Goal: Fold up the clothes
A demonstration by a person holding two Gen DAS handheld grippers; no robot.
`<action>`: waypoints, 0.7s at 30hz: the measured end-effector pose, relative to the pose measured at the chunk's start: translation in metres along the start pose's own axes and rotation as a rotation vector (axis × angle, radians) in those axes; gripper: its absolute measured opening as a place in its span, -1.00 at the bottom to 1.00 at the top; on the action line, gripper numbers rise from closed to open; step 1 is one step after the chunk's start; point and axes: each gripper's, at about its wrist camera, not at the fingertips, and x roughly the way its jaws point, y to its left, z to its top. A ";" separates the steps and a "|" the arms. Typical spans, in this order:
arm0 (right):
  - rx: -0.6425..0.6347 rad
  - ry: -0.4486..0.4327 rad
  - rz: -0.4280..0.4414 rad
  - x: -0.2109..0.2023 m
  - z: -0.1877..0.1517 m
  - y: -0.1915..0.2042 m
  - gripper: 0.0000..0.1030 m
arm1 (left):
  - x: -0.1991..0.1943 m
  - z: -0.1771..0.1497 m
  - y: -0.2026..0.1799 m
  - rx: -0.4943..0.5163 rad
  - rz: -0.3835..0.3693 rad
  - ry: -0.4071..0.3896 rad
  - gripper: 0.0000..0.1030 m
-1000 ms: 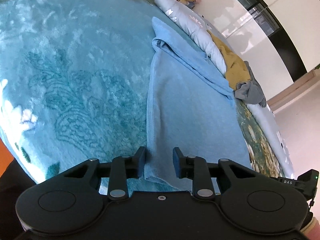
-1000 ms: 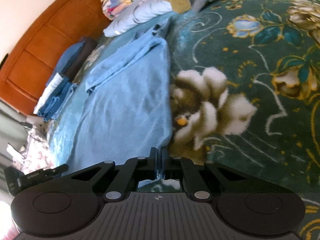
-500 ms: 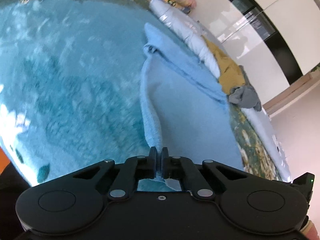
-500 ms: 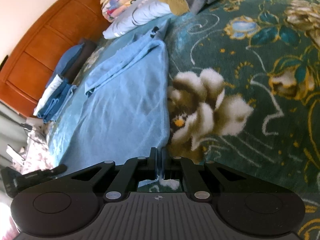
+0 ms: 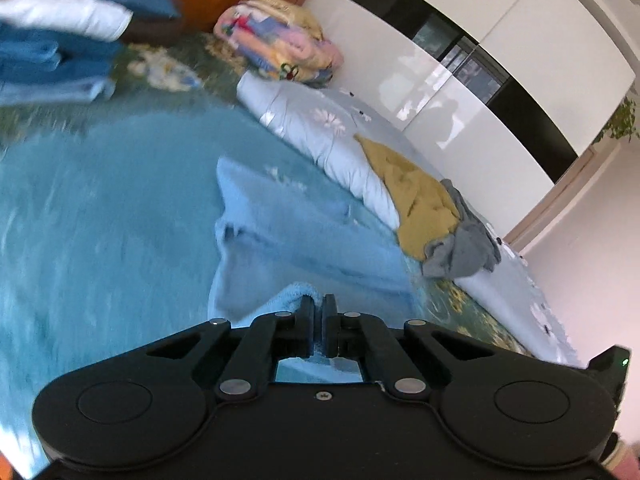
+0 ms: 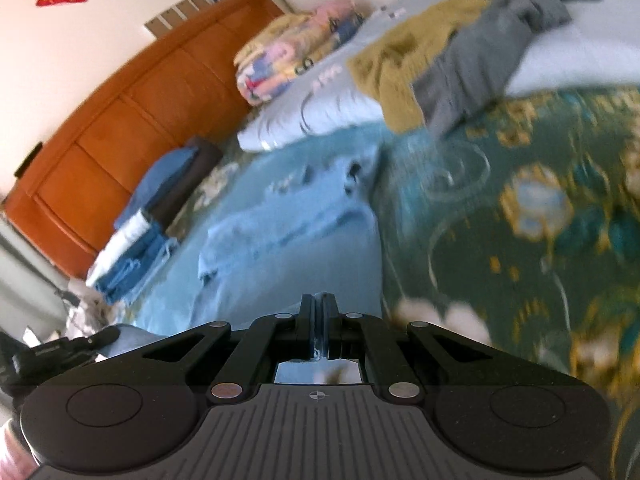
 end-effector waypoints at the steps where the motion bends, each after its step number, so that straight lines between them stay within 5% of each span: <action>1: -0.004 -0.013 0.000 0.004 0.007 0.001 -0.95 | 0.005 0.007 0.000 0.007 0.008 -0.007 -1.00; 14: -0.073 -0.086 -0.048 0.094 0.103 0.010 -0.95 | 0.106 0.091 0.007 0.077 0.115 -0.038 -1.00; 21: -0.076 -0.051 -0.118 0.158 0.133 -0.001 -0.95 | 0.159 0.106 0.024 0.078 0.156 0.000 -1.00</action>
